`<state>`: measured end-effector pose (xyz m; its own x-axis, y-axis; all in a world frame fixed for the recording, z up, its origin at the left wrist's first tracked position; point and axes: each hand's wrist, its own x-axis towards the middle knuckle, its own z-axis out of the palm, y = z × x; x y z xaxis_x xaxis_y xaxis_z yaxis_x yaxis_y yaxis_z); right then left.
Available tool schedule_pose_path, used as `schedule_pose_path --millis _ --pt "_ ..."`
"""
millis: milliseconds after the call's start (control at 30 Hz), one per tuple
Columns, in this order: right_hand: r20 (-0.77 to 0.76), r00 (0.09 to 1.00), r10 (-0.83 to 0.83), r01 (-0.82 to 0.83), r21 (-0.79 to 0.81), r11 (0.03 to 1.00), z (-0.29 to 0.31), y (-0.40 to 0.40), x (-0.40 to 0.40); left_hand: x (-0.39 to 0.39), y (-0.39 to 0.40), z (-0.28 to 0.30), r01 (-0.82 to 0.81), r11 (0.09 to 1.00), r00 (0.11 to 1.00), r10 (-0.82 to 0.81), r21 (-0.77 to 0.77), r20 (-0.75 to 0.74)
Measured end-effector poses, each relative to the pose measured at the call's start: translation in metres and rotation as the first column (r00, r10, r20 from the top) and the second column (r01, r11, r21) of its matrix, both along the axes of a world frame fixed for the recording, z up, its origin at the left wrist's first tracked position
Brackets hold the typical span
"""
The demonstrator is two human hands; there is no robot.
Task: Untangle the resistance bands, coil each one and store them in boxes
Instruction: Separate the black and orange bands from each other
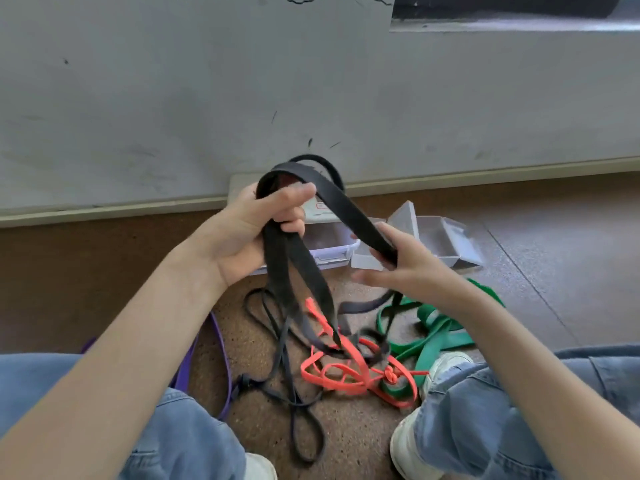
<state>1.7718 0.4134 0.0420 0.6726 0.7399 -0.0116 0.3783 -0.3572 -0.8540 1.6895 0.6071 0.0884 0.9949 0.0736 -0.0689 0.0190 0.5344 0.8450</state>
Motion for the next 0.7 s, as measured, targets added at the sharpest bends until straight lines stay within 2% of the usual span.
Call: schedule_pose_path --millis 67,100,133,200,267,333,367,433,467,500,533,567,600,667,700 --pt "-0.182 0.979 0.093 -0.078 0.092 0.993 0.005 -0.001 -0.004 0.003 -0.01 -0.007 -0.034 0.995 0.999 0.033 -0.09 -0.012" --pt "-0.25 0.956 0.152 -0.135 0.084 0.987 0.006 0.002 -0.009 0.006 -0.017 -0.009 -0.056 0.989 0.998 0.052 -0.135 -0.028" --pt "-0.282 0.94 0.192 -0.181 0.065 0.981 0.004 0.007 -0.016 0.008 -0.025 -0.01 -0.085 0.984 0.996 0.079 -0.158 -0.046" --pt "-0.211 0.961 0.181 -0.177 0.035 0.984 -0.007 0.022 -0.032 0.014 -0.036 -0.016 -0.128 0.978 0.991 0.121 -0.163 -0.051" --pt "-0.135 0.991 0.009 0.001 0.07 0.998 -0.016 0.029 -0.037 0.018 -0.035 -0.028 -0.11 0.993 0.994 0.11 -0.034 -0.002" --pt "-0.26 0.959 -0.117 0.163 0.167 0.972 -0.015 0.023 -0.029 0.016 -0.021 -0.041 0.022 0.97 0.998 -0.036 0.241 0.056" --pt "-0.355 0.929 -0.101 0.191 0.229 0.955 -0.012 0.02 -0.023 0.011 -0.014 -0.052 0.158 0.899 0.984 -0.179 0.409 0.013" --pt "-0.479 0.877 -0.051 0.234 0.33 0.915 -0.004 0.014 -0.015 0.0 -0.011 -0.081 0.443 0.652 0.889 -0.408 0.615 -0.209" --pt "-0.521 0.853 -0.04 0.266 0.366 0.892 0.0 0.012 -0.011 -0.005 -0.015 -0.097 0.542 0.518 0.829 -0.458 0.662 -0.32" --pt "-0.555 0.83 -0.049 0.305 0.38 0.873 0.002 0.01 -0.007 -0.01 -0.022 -0.11 0.572 0.418 0.805 -0.453 0.706 -0.384" --pt "-0.571 0.817 -0.077 0.341 0.371 0.864 0.003 0.009 -0.003 -0.013 -0.028 -0.119 0.561 0.391 0.814 -0.421 0.73 -0.401" --pt "-0.564 0.818 -0.118 0.362 0.343 0.867 0.002 0.006 0.002 -0.014 -0.032 -0.123 0.527 0.421 0.841 -0.381 0.738 -0.384" --pt "-0.522 0.836 -0.168 0.36 0.291 0.886 0.0 0.003 0.006 -0.013 -0.034 -0.124 0.468 0.49 0.881 -0.321 0.736 -0.347" --pt "-0.39 0.896 -0.213 0.282 0.13 0.951 -0.003 -0.003 0.01 -0.007 -0.033 -0.109 0.282 0.704 0.957 -0.155 0.652 -0.246" --pt "-0.354 0.919 -0.174 0.208 0.06 0.976 -0.007 -0.004 0.009 -0.003 -0.031 -0.098 0.163 0.813 0.979 -0.064 0.559 -0.192"
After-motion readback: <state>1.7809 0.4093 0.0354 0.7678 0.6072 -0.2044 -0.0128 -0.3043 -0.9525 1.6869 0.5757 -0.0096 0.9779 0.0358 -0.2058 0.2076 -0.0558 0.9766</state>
